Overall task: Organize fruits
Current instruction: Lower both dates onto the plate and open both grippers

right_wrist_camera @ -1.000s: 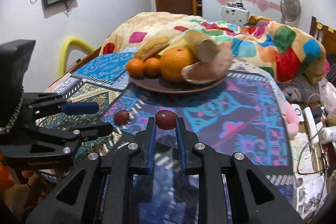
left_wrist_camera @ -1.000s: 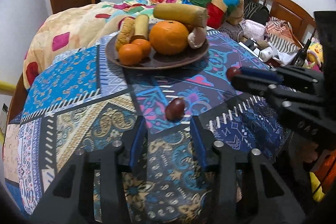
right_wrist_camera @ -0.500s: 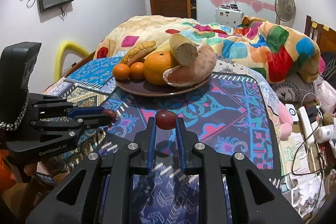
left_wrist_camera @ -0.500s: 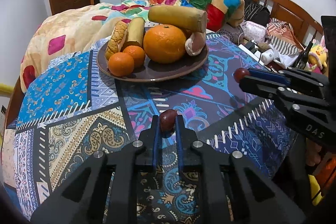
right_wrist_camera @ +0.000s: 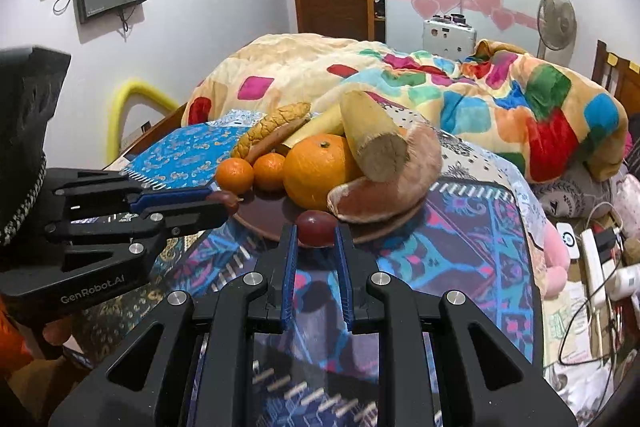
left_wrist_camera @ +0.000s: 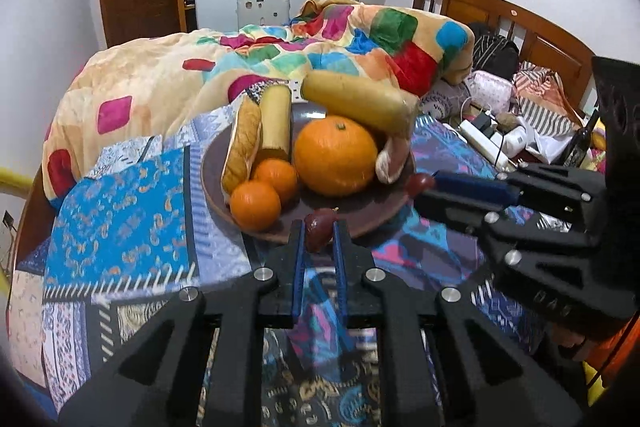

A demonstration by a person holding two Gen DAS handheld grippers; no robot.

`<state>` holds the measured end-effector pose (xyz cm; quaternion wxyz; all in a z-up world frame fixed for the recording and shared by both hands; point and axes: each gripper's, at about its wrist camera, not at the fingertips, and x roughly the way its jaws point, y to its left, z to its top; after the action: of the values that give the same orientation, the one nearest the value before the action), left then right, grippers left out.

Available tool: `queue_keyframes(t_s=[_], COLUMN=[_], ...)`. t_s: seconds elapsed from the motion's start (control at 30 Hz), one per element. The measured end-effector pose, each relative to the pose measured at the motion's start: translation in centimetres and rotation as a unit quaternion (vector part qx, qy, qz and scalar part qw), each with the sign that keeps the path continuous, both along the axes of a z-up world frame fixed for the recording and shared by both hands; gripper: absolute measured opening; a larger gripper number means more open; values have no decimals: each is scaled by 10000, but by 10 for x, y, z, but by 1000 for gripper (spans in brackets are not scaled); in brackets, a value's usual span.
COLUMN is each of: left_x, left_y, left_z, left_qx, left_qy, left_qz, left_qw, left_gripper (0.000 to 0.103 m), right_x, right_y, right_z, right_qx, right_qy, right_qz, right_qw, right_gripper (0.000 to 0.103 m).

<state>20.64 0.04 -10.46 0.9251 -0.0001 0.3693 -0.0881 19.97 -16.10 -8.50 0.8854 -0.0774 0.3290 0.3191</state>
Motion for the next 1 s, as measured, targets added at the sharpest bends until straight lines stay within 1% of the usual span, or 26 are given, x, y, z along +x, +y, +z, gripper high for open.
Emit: queue_keyframes(t_s=[0.23,0.37,0.6,0.7,0.77,0.8,0.93,1.0], left_x=[16,19,23,23,22,20,10,0], left_y=[2,3,5,6,7,7,11,14], left_z=[-6,-11,-16,-17,-16,-15,-7,3], left_qx=[5,36,-2,-54,-56,-46,-73,-117], left_qy=[70,97,135,183,178,166,73,-43], left_qz=[10,19,50,41,43,44,112,180], left_qw=[10000,9999,9999,9998,9998,9998,9999,9998], left_gripper=[13,13,13,15,15,15,15,15], right_x=[15,17,18,18,19,18,9,2], right_y=[13,18,21,22,22,21,18,14], right_z=[-6,-11,-15,-14,-13,-13,-5,3], right_qx=[-140,-240,-274,-299,-298,-286,-250,-205], right_qy=[200,219,241,238,228,210,81,-39], right_qz=[110,149,131,134,135,134,142,116], right_qw=[9996,9994,9992,9992,9992,9993,9996,9997], right_gripper=[17,17,18,21,30,32,32,32])
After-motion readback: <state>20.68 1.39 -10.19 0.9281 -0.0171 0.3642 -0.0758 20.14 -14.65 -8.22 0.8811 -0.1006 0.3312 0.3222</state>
